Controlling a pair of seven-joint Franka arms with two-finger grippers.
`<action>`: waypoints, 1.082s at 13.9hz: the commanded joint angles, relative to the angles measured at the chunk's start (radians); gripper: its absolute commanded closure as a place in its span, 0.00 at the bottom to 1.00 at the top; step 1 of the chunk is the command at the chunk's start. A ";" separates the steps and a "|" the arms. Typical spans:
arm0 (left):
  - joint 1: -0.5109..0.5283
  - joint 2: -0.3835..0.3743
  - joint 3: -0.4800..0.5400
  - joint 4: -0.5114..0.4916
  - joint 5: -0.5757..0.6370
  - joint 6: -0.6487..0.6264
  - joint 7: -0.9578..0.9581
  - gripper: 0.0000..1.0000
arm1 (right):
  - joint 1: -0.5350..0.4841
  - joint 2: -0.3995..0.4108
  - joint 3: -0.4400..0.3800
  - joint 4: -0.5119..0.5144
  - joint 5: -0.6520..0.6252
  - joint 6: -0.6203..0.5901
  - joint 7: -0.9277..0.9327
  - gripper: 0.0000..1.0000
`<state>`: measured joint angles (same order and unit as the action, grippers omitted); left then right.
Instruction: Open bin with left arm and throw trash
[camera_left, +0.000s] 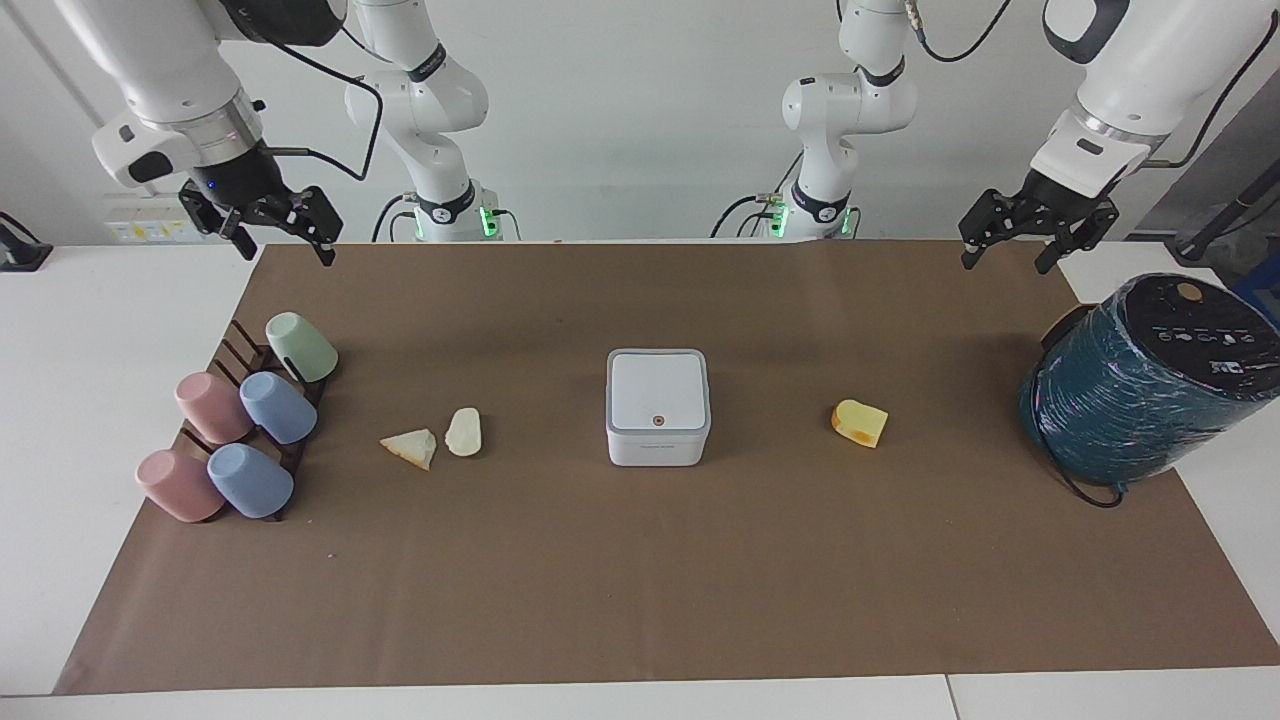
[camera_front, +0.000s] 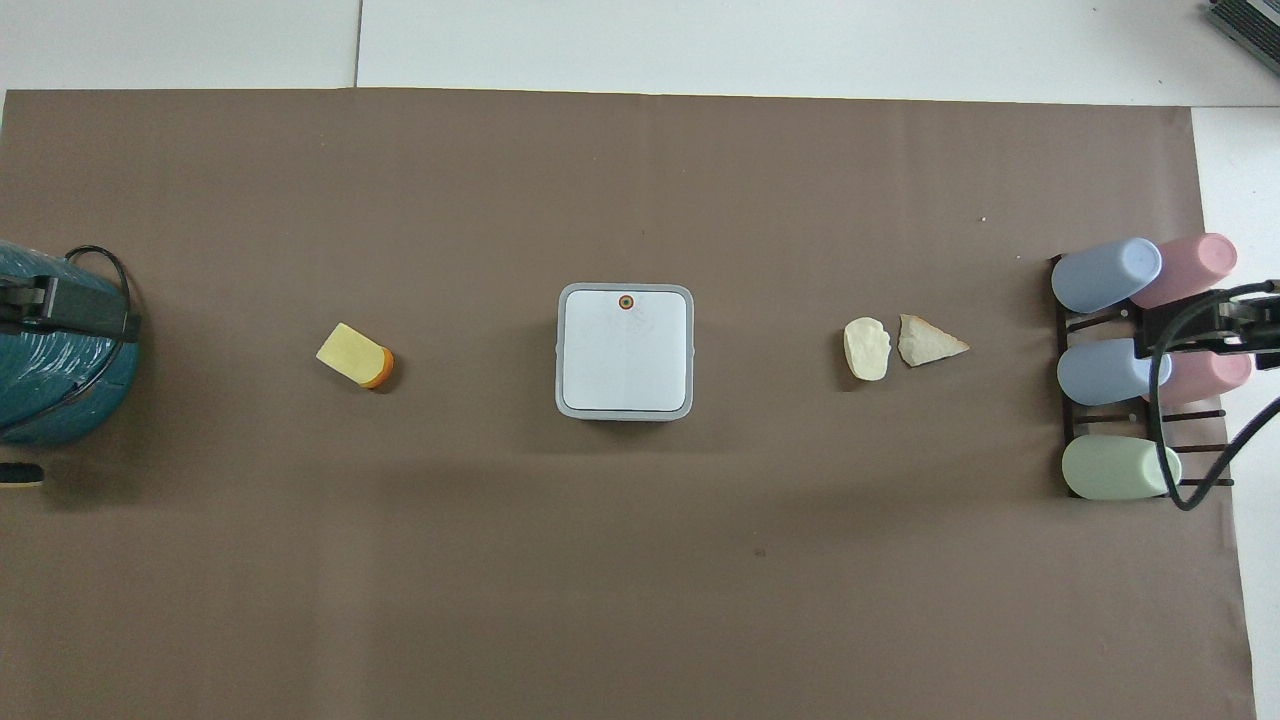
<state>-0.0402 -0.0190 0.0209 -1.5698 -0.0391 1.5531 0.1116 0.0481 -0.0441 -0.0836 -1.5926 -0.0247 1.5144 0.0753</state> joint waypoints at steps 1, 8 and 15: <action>-0.009 -0.004 0.001 -0.009 0.013 0.013 -0.006 0.00 | 0.004 -0.023 -0.004 -0.030 -0.014 0.023 0.009 0.00; -0.021 -0.004 -0.010 -0.019 0.015 0.079 -0.043 0.00 | 0.004 -0.023 -0.002 -0.030 -0.014 0.023 0.009 0.00; -0.196 0.004 -0.010 -0.022 0.045 0.166 -0.145 0.00 | 0.004 -0.023 -0.002 -0.030 -0.014 0.023 0.009 0.00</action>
<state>-0.1692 -0.0136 0.0004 -1.5764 -0.0221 1.6805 0.0365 0.0481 -0.0442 -0.0836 -1.5933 -0.0247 1.5144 0.0753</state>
